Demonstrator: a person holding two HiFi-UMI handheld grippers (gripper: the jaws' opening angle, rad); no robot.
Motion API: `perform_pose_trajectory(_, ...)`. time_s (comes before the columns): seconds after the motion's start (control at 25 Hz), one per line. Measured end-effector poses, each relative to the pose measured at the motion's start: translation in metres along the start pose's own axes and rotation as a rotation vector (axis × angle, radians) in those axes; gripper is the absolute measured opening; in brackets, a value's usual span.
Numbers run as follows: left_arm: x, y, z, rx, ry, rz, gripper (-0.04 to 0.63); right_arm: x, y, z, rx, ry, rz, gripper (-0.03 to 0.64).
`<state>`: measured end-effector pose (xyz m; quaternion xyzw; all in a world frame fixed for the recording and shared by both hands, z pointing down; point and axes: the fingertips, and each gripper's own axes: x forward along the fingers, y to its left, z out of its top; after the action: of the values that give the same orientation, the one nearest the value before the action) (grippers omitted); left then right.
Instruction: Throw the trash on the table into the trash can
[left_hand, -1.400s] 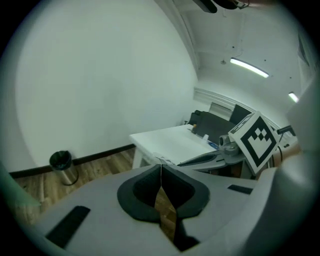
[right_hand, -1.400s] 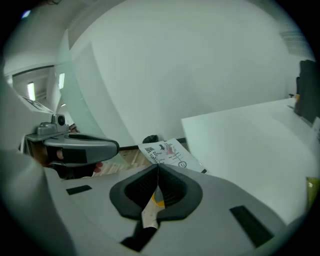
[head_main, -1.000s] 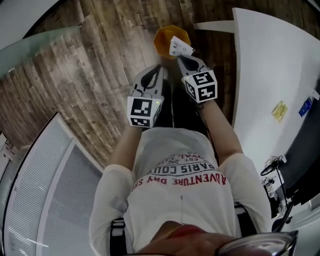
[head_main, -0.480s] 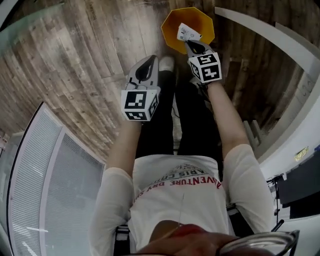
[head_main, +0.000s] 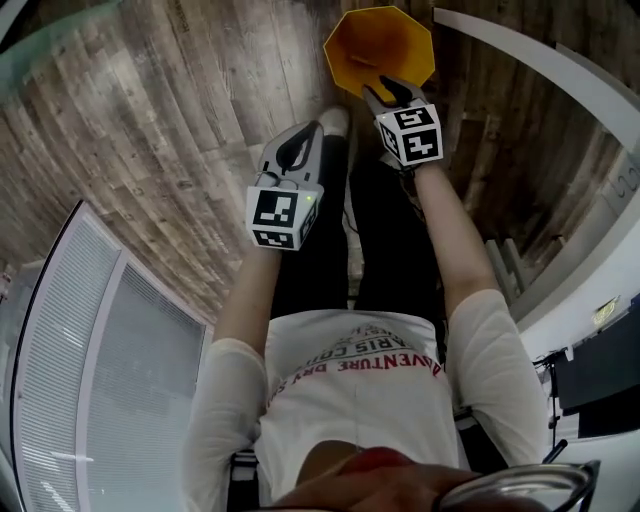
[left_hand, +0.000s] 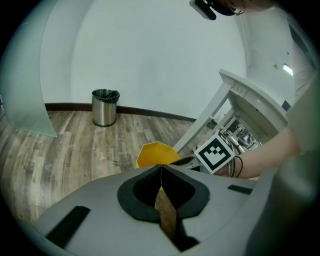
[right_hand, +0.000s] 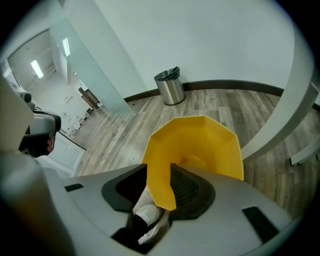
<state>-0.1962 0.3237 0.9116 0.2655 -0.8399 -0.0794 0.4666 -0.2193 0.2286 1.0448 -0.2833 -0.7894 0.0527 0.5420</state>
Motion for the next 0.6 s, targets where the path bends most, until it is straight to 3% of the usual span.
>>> perform_pose_trajectory(0.16,-0.024,-0.019,0.026,0.005,-0.022,-0.005,0.025,-0.042,0.016,0.027,0.024,-0.057,-0.006,0.152)
perform_pose_trajectory(0.28,-0.045,-0.032,0.059,0.035,-0.055,-0.014,0.025,-0.086,0.032,0.064,0.026,-0.132,-0.027,0.095)
perform_pose_trajectory(0.36,-0.064,-0.046,0.087,0.057,-0.082,-0.027,0.025,-0.123,0.044,0.092,0.020,-0.180,-0.044,0.043)
perform_pose_trajectory(0.6,-0.136,-0.138,0.201,0.171,-0.222,-0.131,0.025,-0.281,0.073,0.168,0.020,-0.364,-0.102,0.026)
